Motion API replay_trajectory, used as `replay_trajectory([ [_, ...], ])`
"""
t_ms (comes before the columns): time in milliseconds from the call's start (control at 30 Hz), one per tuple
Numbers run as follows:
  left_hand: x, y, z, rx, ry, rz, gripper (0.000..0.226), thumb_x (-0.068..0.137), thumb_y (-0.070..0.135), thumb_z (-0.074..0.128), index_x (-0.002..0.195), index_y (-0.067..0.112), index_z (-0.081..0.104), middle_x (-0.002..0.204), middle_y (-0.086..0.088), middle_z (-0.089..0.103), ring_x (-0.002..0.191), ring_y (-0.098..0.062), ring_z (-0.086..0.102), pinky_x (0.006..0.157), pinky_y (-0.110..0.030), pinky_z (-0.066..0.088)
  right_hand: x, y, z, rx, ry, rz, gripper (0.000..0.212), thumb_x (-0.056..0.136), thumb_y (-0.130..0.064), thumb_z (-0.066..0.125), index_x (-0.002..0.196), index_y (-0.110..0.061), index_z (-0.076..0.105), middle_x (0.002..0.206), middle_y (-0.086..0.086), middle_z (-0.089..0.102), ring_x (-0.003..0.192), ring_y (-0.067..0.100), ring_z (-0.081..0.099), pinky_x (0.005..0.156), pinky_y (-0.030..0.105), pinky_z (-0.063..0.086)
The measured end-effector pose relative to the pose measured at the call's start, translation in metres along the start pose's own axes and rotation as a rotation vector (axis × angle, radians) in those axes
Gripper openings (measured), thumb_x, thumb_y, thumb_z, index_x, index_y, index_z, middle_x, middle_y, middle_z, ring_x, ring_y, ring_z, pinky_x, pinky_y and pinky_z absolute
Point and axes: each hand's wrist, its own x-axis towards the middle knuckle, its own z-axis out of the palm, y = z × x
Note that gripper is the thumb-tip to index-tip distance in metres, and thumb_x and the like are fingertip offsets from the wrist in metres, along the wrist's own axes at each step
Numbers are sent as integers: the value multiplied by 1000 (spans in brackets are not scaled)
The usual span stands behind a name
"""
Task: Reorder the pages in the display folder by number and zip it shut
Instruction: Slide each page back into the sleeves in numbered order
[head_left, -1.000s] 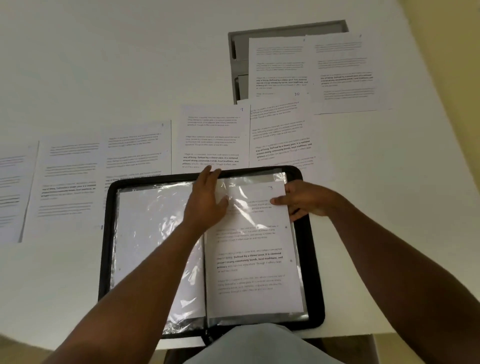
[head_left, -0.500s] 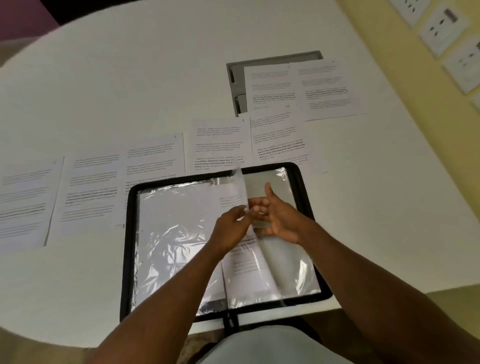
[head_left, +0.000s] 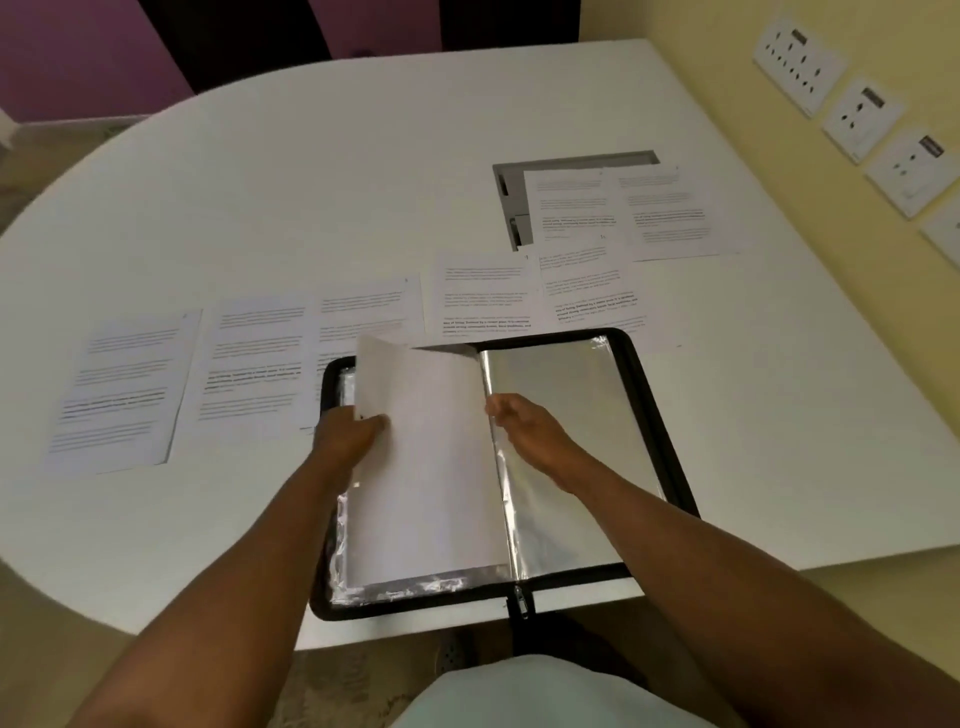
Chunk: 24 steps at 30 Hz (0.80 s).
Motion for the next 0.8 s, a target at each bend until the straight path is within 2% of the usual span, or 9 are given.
replay_trajectory([
  [100, 14, -15, -22, 50, -4, -19, 14, 85, 12, 72, 96, 8, 64, 90, -11, 63, 73, -23, 60, 61, -26, 48, 3, 19, -8, -242, 158, -84, 42, 99, -45, 46, 128, -18, 56, 129, -2, 61, 122, 15, 55, 97, 22, 39],
  [167, 25, -27, -29, 77, 2, -54, 18, 83, 12, 75, 93, 1, 65, 91, -14, 65, 77, -28, 63, 66, -31, 52, 5, 37, -19, -363, 240, -125, 49, 98, -47, 48, 135, -16, 52, 136, 1, 57, 126, 18, 52, 102, 26, 39],
  [233, 33, -39, -30, 110, 30, -96, 23, 80, 15, 77, 91, -2, 67, 93, -19, 68, 84, -36, 65, 76, -42, 56, 6, 57, -33, -514, 299, -126, 55, 97, -48, 49, 141, -15, 45, 144, 2, 50, 133, 20, 44, 108, 33, 37],
  [367, 31, -47, -19, 313, 122, -55, 22, 83, 19, 72, 83, -3, 67, 86, -19, 67, 85, -38, 64, 80, -42, 53, 10, 88, -56, -759, 245, 14, 68, 96, -51, 46, 151, -16, 28, 160, 3, 22, 147, 22, 20, 117, 39, 23],
  [433, 28, -47, -9, 413, 172, -26, 22, 82, 18, 70, 91, -1, 65, 91, -18, 67, 90, -38, 63, 81, -40, 51, 13, 102, -63, -854, 216, 66, 72, 96, -54, 43, 154, -17, 21, 162, 4, 12, 149, 23, 12, 119, 39, 17],
  [500, 26, -46, 2, 486, 200, -21, 40, 80, 19, 70, 113, 1, 56, 108, -21, 62, 102, -41, 59, 86, -44, 48, 15, 113, -69, -894, 190, 99, 73, 96, -55, 41, 154, -17, 18, 163, 5, 9, 149, 23, 10, 121, 39, 15],
  [600, 27, -39, 24, 693, 286, 42, 65, 80, 23, 68, 134, 2, 41, 127, -23, 48, 114, -44, 49, 94, -51, 44, 20, 122, -76, -882, 192, 83, 71, 96, -56, 40, 152, -16, 24, 162, 6, 15, 148, 23, 15, 120, 39, 18],
  [700, 35, -18, 53, 796, 245, 248, 64, 83, 26, 65, 138, 4, 42, 138, -21, 45, 120, -41, 47, 98, -50, 42, 34, 121, -85, -773, 293, -9, 65, 95, -52, 46, 147, -14, 37, 157, 6, 29, 144, 23, 27, 118, 39, 23],
  [800, 49, 15, 92, 799, 122, 384, 54, 87, 31, 63, 133, 6, 50, 135, -16, 50, 119, -37, 49, 97, -47, 42, 56, 109, -102, -644, 421, -100, 58, 92, -48, 54, 135, -9, 52, 141, 10, 51, 133, 27, 44, 111, 38, 34],
])
